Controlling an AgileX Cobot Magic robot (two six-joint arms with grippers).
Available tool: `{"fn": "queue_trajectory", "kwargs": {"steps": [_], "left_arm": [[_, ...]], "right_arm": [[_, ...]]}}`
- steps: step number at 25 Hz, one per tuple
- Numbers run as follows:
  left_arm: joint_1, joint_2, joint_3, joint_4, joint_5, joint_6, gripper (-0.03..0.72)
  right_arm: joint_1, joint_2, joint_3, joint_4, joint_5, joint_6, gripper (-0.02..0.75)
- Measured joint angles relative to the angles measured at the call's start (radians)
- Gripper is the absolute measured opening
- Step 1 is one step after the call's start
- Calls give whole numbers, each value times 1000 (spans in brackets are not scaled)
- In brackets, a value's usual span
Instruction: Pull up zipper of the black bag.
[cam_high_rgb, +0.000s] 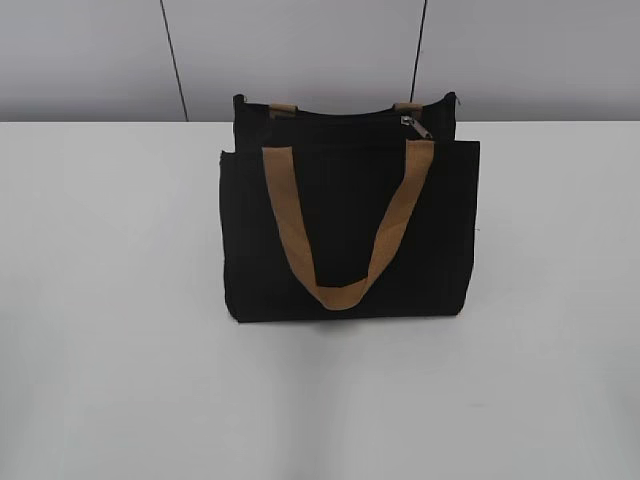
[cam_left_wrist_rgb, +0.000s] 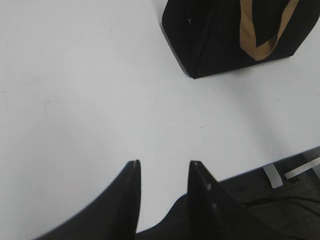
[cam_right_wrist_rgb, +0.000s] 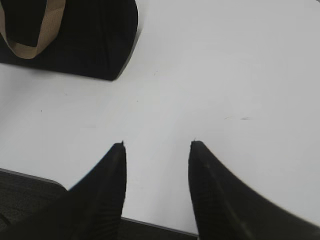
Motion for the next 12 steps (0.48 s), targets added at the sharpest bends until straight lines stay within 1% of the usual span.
{"fn": "queue_trajectory", "kwargs": {"steps": [3, 5, 9, 12], "left_arm": [[1, 0, 0, 0, 0, 0, 241], [20, -1, 0, 0, 0, 0, 239], [107, -37, 0, 0, 0, 0, 239], [186, -88, 0, 0, 0, 0, 239]], "right_arm": [[-6, 0, 0, 0, 0, 0, 326], [-30, 0, 0, 0, 0, 0, 326], [-118, 0, 0, 0, 0, 0, 326], [-150, 0, 0, 0, 0, 0, 326]]}}
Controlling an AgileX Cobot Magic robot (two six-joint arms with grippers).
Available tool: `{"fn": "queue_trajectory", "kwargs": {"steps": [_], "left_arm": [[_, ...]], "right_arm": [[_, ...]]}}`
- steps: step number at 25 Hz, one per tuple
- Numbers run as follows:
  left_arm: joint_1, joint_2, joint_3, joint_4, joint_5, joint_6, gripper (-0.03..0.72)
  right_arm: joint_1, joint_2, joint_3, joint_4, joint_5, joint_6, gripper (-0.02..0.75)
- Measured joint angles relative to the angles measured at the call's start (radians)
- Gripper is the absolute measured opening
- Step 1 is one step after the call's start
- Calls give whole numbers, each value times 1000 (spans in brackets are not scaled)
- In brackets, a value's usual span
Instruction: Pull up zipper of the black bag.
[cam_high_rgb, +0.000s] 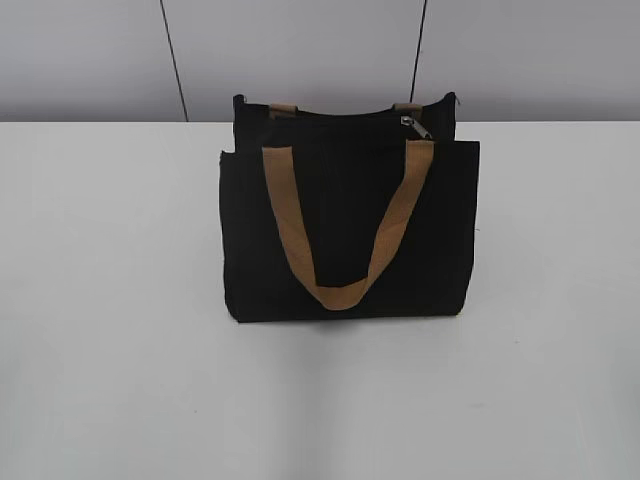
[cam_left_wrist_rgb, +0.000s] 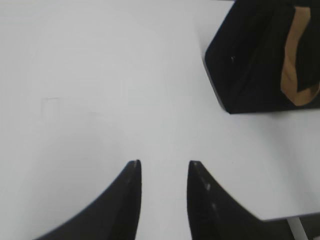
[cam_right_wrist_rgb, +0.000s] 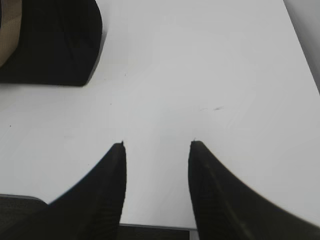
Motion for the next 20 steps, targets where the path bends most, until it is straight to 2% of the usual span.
{"fn": "queue_trajectory", "kwargs": {"steps": [5, 9, 20], "left_arm": [[126, -89, 0, 0, 0, 0, 239], [201, -108, 1, 0, 0, 0, 239], [213, -108, 1, 0, 0, 0, 239]], "right_arm": [[-8, 0, 0, 0, 0, 0, 326], [-8, 0, 0, 1, 0, 0, 326], [-8, 0, 0, 1, 0, 0, 326]]}}
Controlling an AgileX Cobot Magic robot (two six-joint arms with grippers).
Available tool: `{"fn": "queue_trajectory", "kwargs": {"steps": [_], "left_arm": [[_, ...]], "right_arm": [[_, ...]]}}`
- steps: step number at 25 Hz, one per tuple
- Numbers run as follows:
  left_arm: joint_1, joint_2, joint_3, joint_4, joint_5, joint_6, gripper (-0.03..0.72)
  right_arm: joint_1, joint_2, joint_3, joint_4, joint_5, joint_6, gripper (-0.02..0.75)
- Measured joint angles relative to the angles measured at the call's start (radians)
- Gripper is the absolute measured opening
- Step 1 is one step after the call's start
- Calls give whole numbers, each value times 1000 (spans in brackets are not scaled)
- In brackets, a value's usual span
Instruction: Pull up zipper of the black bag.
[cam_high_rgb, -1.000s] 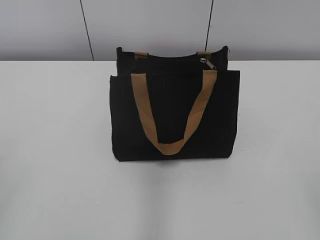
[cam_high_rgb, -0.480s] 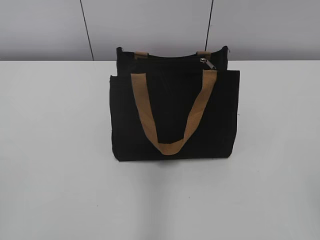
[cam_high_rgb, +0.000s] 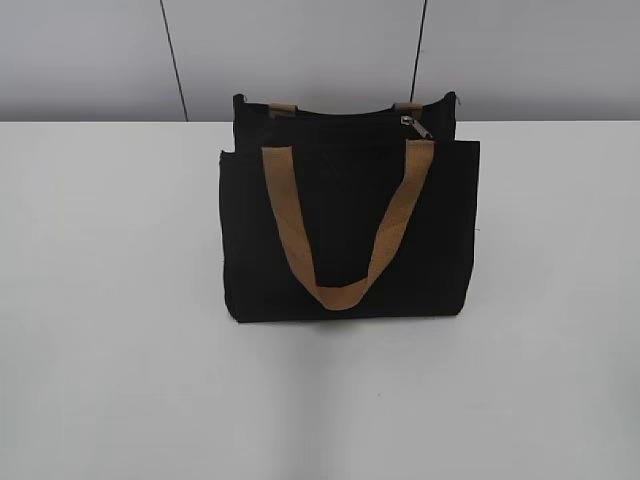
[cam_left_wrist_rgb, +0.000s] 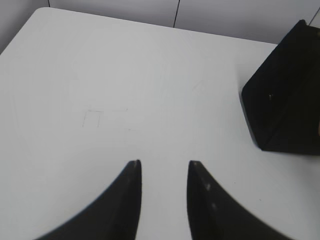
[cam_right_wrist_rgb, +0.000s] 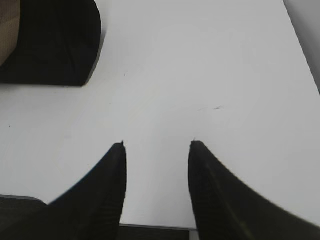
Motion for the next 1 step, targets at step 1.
{"fn": "queue_trajectory", "kwargs": {"steps": [1], "left_arm": [[0, 0, 0, 0, 0, 0, 239]], "right_arm": [[0, 0, 0, 0, 0, 0, 326]]}}
